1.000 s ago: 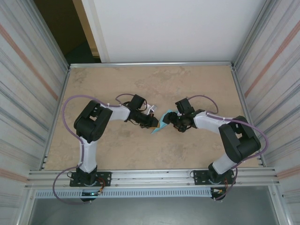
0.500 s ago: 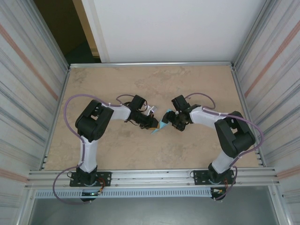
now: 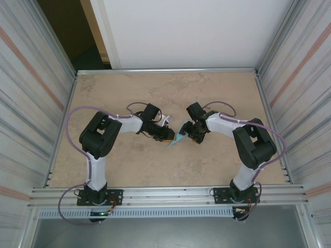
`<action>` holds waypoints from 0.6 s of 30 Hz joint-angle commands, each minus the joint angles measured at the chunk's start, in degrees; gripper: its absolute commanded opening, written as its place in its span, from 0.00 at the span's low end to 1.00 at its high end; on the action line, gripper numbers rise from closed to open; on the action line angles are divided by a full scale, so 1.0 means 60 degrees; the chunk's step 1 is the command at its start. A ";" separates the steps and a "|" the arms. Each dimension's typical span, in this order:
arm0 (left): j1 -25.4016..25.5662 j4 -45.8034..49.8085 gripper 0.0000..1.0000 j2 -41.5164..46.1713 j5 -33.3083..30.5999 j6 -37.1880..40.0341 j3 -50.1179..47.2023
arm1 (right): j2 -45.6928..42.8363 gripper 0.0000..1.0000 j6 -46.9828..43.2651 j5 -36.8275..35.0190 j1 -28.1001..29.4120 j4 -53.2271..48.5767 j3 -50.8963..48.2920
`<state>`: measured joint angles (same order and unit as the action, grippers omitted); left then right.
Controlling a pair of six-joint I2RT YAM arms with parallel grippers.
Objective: Fold a paper plane with a square sheet of paper (pick it up from the middle)
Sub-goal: Fold the wing for the fifth time at the center of the table.
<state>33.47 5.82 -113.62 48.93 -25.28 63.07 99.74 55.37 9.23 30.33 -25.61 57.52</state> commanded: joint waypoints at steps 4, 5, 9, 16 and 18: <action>0.0003 0.0504 0.31 0.0523 -0.0384 0.0607 -0.0325 | 0.1003 0.68 0.0263 -0.0324 0.0088 -0.0029 -0.0229; 0.0012 0.0517 0.32 0.0527 -0.0404 0.0645 -0.0356 | 0.1023 0.68 0.0285 -0.0322 0.0087 -0.0058 -0.0197; 0.0042 0.0674 0.35 0.0597 -0.0530 0.0776 -0.0404 | 0.1164 0.69 0.0347 -0.0300 0.0097 -0.0169 -0.0070; 0.0134 0.1153 0.34 0.0534 -0.1026 0.1076 -0.0302 | 0.1394 0.69 0.0437 -0.0279 0.0088 -0.0336 0.0054; 0.0164 0.1341 0.33 0.0446 -0.1135 0.1184 -0.0238 | 0.1451 0.68 0.0467 -0.0279 0.0089 -0.0375 0.0097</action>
<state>33.91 9.04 -111.92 44.77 -20.56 61.39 102.13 56.86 9.19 30.37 -29.06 60.69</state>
